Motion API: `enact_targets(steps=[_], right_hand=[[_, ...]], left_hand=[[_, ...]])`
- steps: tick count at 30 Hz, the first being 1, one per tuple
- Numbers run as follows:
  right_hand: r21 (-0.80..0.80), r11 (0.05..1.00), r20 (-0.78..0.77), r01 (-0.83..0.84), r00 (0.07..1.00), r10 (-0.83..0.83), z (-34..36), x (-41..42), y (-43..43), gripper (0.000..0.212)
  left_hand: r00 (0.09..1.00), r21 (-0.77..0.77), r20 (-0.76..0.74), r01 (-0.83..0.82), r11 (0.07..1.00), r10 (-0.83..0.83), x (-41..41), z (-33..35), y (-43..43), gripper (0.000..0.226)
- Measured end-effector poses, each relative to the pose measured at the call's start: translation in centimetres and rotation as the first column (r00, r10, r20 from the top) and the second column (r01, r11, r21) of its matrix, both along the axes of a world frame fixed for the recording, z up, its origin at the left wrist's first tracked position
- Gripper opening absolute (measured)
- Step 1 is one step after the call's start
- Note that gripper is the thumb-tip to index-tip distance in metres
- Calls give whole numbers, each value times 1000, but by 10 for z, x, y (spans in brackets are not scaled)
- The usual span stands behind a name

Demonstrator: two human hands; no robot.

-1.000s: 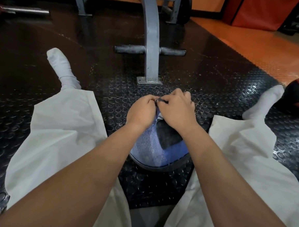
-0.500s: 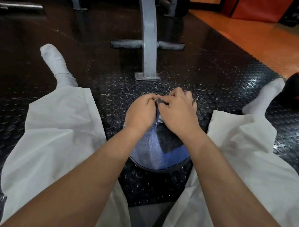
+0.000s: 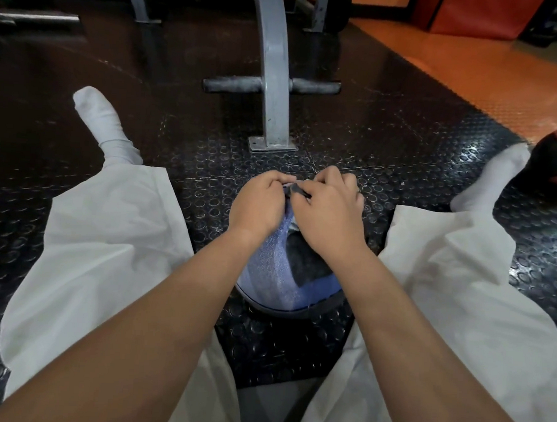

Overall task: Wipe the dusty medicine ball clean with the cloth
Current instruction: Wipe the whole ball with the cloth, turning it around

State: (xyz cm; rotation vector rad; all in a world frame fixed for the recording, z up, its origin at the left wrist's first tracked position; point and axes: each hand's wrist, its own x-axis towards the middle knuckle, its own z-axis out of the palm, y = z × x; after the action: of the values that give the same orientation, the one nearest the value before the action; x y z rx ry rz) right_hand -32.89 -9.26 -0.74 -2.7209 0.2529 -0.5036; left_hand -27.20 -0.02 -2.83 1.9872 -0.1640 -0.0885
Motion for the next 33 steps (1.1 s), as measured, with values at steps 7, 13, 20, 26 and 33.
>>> enact_targets(steps=[7,13,20,26,33], right_hand=[[54,998,246,40,968,-52,-26,-29,2,25],[48,998,131,33,991,-39,-9,-3,-2,24],[11,1000,-2,18,1000,-18,-6,18,0,32],[8,1000,298,-26,954,22,-47,-34,6,39],[42,998,147,44,988,-50,-17,-1,-2,31]], left_hand=[[1000,28,-1,-14,1000,14,11,1,1,42],[999,57,38,18,998,-20,3,-2,-1,41],[999,14,-28,-25,1000,26,17,4,1,39],[998,39,-34,49,998,-47,22,7,-2,41],[993,63,-25,113,992,-111,21,8,-11,38]])
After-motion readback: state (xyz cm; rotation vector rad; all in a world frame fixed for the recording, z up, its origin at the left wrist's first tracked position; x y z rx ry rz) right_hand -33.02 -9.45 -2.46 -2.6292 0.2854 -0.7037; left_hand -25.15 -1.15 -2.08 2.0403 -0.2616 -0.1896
